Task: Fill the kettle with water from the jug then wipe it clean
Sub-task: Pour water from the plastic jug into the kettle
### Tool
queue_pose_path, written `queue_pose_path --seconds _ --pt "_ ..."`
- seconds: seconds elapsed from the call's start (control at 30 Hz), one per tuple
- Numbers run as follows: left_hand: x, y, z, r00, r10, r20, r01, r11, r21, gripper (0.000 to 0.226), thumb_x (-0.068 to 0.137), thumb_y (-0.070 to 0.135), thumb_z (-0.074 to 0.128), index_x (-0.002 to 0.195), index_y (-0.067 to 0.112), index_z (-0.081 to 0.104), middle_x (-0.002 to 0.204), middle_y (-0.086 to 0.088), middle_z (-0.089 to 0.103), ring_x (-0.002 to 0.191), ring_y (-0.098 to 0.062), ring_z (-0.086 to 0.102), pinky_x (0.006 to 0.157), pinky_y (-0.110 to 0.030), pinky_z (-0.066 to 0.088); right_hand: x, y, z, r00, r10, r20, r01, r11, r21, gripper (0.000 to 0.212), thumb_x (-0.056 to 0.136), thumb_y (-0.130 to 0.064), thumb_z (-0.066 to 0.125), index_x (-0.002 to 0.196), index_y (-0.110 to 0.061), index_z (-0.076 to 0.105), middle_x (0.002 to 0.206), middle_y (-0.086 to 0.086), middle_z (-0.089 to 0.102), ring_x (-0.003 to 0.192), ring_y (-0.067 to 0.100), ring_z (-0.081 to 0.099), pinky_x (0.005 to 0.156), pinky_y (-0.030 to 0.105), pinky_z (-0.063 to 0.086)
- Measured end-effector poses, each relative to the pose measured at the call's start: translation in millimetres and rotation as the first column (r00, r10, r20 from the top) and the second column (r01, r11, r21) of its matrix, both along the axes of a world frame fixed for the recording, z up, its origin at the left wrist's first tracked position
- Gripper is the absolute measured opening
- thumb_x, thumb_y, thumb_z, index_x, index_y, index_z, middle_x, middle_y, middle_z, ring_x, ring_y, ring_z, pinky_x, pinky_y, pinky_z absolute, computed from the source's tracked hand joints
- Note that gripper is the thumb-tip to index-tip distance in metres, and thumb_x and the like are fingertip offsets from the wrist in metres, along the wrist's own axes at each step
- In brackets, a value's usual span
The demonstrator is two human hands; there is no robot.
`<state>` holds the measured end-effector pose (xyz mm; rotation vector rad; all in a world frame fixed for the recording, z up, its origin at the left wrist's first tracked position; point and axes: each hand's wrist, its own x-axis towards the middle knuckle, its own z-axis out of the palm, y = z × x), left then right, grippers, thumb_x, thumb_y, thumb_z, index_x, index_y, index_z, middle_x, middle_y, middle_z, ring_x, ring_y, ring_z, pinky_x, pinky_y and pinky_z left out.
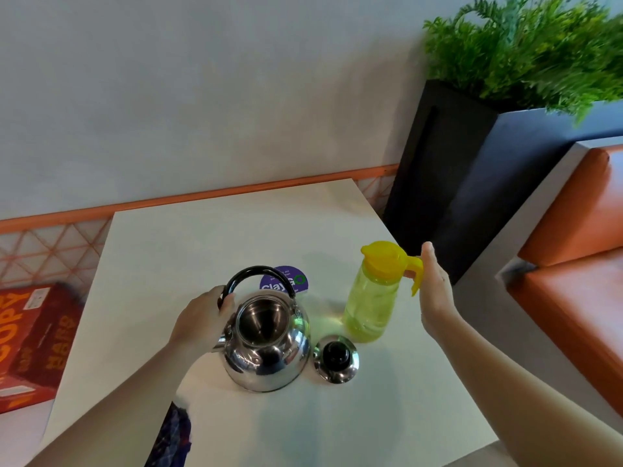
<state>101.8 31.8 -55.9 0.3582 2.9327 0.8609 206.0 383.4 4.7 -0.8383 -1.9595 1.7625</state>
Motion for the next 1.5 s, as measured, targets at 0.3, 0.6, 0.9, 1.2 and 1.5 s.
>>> queue_pose_path --seconds 0.3,0.6,0.9,1.2,1.5 --pt "0.9 1.3 2.3 1.000 -0.008 -0.004 0.008 1.000 0.019 0.025 0.097 0.036 0.038 0.080 0.026 0.054 0.066 0.004 0.059 0.062 -0.011 0.055 0.054 -0.029 0.039 -18.6 9.9 1.4 0.996 0.011 0.083 -0.013 1.000 0.017 0.048 0.072 -0.057 0.067 0.061 -0.012 0.052 0.055 0.000 0.035 0.052 0.012 0.034 0.051 0.026 0.028" --pt "-0.7 1.2 0.7 1.000 0.004 0.007 -0.004 0.999 0.045 0.022 0.097 0.037 0.039 0.087 0.026 0.055 0.069 0.005 0.059 0.066 -0.010 0.055 0.060 -0.031 0.044 -48.4 -18.3 10.8 0.975 0.213 0.063 -0.220 0.963 0.156 0.059 0.061 -0.057 0.074 0.049 -0.016 0.033 0.049 -0.006 0.020 0.046 0.010 0.024 0.050 0.029 0.020" --pt "-1.4 0.2 -2.5 1.000 0.014 0.018 -0.015 0.998 0.058 0.019 0.096 0.041 0.038 0.091 0.033 0.053 0.072 0.010 0.060 0.068 -0.004 0.056 0.056 -0.025 0.040 -77.3 -67.5 35.4 0.886 0.415 0.209 -0.455 0.687 0.566 0.060 0.077 -0.053 0.065 0.048 -0.014 0.029 0.051 0.003 0.020 0.046 0.016 0.023 0.049 0.030 0.019" --pt "-1.1 -0.5 -1.6 0.999 0.024 0.038 -0.027 0.997 0.073 0.025 0.097 0.041 0.037 0.100 0.025 0.057 0.078 0.006 0.061 0.070 -0.012 0.057 0.058 -0.029 0.040 -102.8 -87.3 38.8 0.773 0.500 0.392 -0.602 0.381 0.701 0.063 0.066 -0.071 0.056 0.049 -0.013 0.037 0.046 -0.001 0.030 0.045 0.015 0.032 0.046 0.029 0.023" --pt "-0.8 -0.3 -0.7 0.999 0.026 0.030 -0.028 0.997 0.073 0.026 0.098 0.040 0.037 0.101 0.024 0.058 0.078 0.005 0.060 0.070 -0.014 0.056 0.059 -0.029 0.038 -112.5 -96.9 36.0 0.730 0.490 0.477 -0.625 0.196 0.756 0.062 0.070 -0.064 0.060 0.047 -0.014 0.031 0.042 -0.002 0.026 0.043 0.014 0.030 0.043 0.028 0.020"
